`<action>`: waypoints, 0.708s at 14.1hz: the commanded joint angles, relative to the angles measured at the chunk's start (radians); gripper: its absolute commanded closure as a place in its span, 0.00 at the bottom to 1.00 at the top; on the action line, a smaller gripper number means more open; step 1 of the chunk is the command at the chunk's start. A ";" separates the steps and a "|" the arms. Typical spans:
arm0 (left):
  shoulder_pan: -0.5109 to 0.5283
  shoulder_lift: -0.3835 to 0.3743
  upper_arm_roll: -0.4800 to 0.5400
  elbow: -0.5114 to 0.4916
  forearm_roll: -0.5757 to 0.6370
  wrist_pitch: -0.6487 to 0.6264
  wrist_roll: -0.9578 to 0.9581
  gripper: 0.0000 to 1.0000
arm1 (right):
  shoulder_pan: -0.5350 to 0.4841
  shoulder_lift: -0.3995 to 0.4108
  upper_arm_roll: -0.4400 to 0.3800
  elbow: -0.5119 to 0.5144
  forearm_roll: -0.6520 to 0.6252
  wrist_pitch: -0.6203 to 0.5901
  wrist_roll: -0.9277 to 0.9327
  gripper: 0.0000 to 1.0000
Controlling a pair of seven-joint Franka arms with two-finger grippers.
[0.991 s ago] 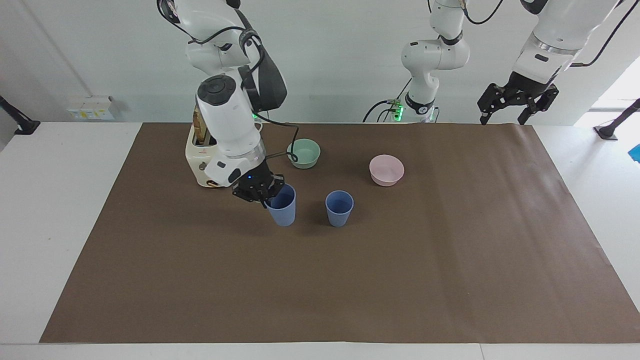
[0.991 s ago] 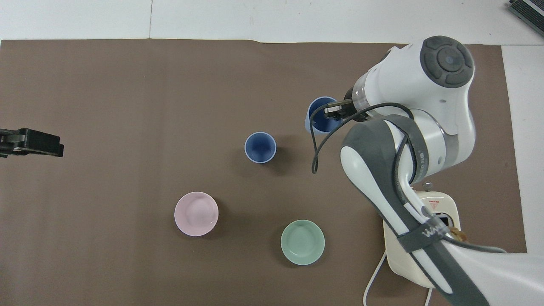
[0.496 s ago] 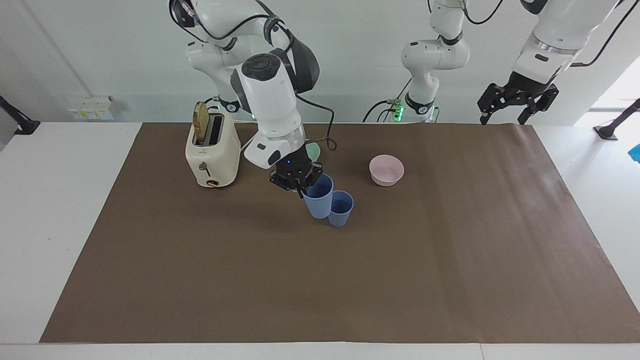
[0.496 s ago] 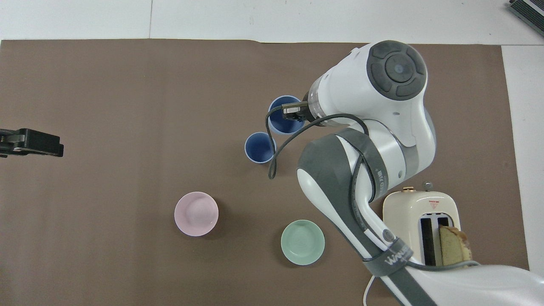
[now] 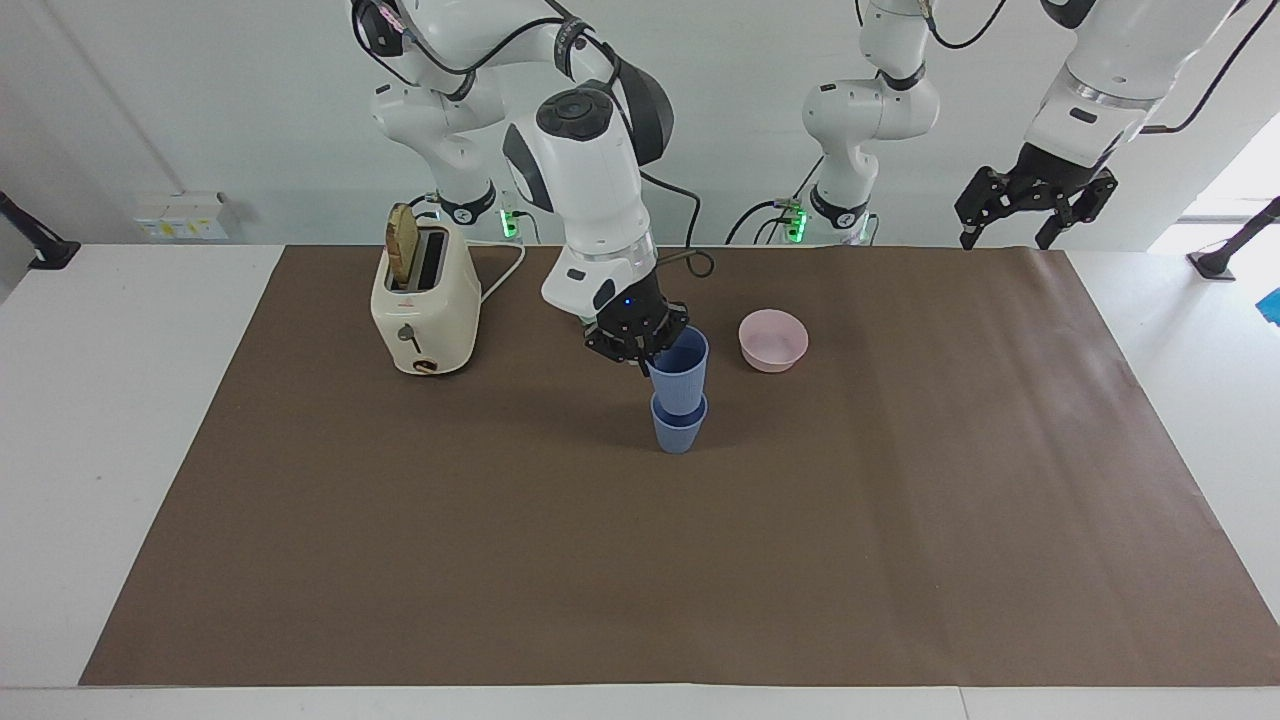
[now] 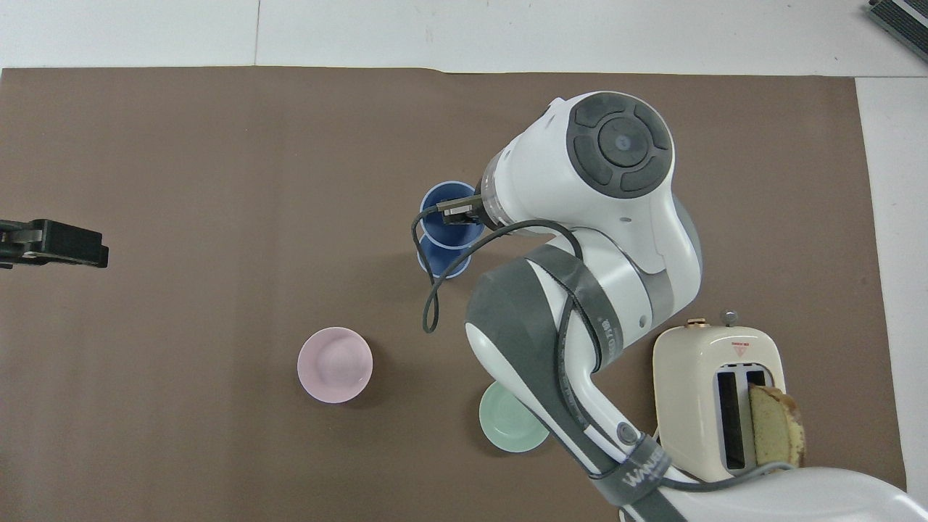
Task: Stack blue cups with both arms
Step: 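Lower the held cup into the placed cup and open the right gripper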
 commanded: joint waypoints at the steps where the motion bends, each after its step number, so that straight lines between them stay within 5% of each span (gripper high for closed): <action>1: 0.009 -0.008 -0.002 0.010 -0.007 -0.021 0.003 0.00 | -0.006 0.011 0.006 0.018 0.015 -0.028 0.009 1.00; 10: 0.009 -0.006 -0.002 0.010 -0.007 -0.021 0.005 0.00 | 0.004 0.025 0.006 -0.051 0.015 -0.011 -0.020 1.00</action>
